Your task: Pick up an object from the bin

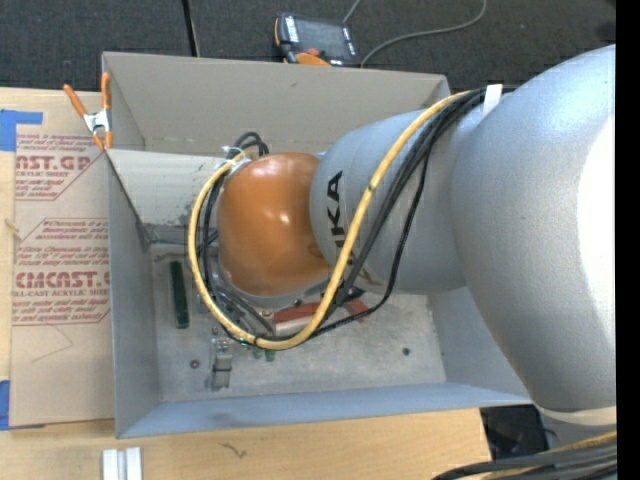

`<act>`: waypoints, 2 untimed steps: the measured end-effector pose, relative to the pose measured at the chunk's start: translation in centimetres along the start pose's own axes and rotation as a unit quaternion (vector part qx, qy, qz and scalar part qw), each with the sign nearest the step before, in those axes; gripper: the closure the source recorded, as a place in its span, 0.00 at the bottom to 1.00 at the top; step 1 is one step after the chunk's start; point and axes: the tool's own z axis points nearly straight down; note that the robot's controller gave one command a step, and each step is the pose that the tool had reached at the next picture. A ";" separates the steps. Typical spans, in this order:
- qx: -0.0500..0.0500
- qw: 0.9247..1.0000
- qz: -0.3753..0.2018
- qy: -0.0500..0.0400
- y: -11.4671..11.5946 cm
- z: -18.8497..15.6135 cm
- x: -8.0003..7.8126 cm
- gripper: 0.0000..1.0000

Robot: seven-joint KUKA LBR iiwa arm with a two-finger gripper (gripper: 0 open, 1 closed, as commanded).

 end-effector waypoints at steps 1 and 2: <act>0.001 0.998 0.060 -0.003 -5.9 6.8 -6.3 0.00; -0.001 0.999 0.047 -0.005 -7.3 8.1 -8.2 0.00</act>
Offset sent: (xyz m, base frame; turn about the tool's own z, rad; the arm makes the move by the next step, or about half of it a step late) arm 0.0619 -0.0555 -0.0644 0.1156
